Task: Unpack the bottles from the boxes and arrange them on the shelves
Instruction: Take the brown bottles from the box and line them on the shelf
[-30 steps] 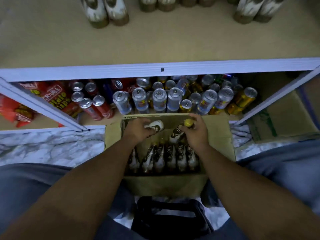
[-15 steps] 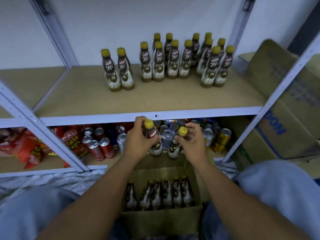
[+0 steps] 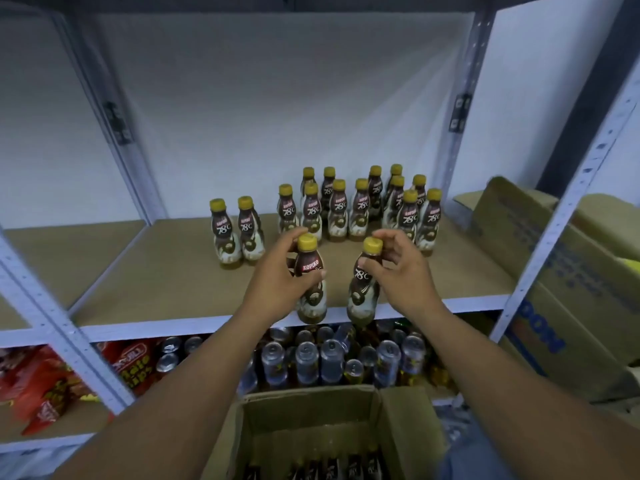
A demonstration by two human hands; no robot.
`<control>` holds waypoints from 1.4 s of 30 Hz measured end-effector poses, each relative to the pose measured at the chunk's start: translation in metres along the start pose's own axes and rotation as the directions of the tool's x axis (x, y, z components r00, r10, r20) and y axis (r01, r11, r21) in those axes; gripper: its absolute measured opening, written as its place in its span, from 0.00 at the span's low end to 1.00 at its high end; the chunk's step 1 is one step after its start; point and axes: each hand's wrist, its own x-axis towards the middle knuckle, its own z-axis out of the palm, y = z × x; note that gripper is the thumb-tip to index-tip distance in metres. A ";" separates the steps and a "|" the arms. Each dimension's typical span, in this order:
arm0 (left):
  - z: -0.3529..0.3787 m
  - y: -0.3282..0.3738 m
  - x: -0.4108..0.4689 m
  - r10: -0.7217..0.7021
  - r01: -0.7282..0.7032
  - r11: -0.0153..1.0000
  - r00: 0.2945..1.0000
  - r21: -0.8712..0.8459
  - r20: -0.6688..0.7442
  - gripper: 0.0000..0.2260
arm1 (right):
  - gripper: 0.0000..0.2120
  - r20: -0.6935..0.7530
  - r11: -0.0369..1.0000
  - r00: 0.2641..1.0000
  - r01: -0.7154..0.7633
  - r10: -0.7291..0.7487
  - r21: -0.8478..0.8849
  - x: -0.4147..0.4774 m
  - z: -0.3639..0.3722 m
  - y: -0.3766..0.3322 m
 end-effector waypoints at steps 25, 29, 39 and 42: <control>0.083 -0.047 0.148 0.028 -0.018 0.995 0.994 -0.098 0.103 0.36 | 0.21 -0.056 0.996 0.996 0.068 -0.071 -0.057 0.131 -0.011 0.068; 0.089 -0.051 0.147 0.042 -0.030 0.989 0.996 -0.145 0.077 0.36 | 0.21 -0.044 0.995 0.994 0.095 -0.096 -0.023 0.131 -0.009 0.073; 0.085 -0.048 0.143 0.049 -0.044 0.985 0.999 -0.165 0.022 0.33 | 0.18 -0.122 0.993 0.987 0.093 -0.101 -0.070 0.128 -0.020 0.066; 0.079 -0.044 0.149 0.063 -0.057 0.988 0.997 -0.144 0.034 0.30 | 0.17 -0.114 0.979 0.988 0.080 -0.103 -0.188 0.136 -0.025 0.056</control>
